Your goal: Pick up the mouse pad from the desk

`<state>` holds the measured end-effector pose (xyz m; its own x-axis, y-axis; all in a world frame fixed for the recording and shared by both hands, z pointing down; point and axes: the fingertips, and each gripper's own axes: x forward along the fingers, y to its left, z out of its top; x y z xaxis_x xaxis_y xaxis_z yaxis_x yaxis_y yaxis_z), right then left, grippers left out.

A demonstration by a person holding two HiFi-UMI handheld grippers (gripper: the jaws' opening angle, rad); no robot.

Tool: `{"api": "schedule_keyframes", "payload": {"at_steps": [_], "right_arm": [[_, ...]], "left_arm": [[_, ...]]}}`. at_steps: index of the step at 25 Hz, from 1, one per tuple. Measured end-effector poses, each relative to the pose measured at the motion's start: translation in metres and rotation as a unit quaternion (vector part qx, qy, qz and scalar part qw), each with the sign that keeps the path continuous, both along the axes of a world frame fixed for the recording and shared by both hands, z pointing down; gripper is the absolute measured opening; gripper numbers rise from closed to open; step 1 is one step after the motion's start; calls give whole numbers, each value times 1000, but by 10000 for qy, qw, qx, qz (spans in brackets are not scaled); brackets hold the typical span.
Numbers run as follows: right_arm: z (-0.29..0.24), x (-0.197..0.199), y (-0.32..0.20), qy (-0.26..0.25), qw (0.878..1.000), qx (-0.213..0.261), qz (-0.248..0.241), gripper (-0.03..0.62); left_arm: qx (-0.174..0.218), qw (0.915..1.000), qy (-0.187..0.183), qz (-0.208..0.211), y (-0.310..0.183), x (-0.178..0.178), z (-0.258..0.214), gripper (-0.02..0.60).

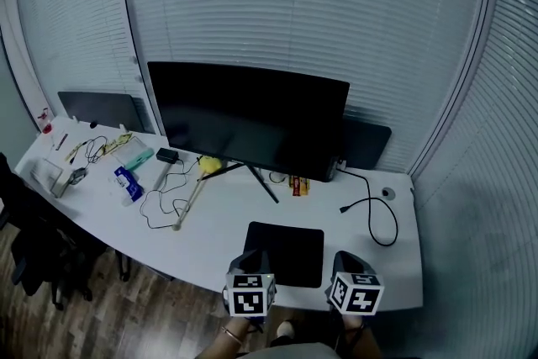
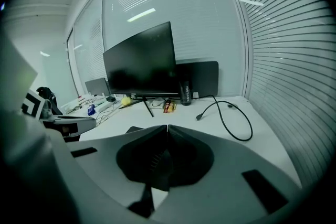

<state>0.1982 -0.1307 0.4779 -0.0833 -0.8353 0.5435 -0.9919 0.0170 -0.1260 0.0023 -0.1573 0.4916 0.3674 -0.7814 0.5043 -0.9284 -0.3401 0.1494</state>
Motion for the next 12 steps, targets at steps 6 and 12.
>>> {"api": "schedule_keyframes", "payload": {"at_steps": [6, 12], "right_arm": [[-5, 12, -41, -24, 9998, 68, -198, 34], [-5, 23, -75, -94, 9992, 69, -371, 34]], "left_arm": [[94, 9997, -48, -203, -36, 9, -10, 17], [110, 9993, -146, -340, -57, 20, -14, 17]]}}
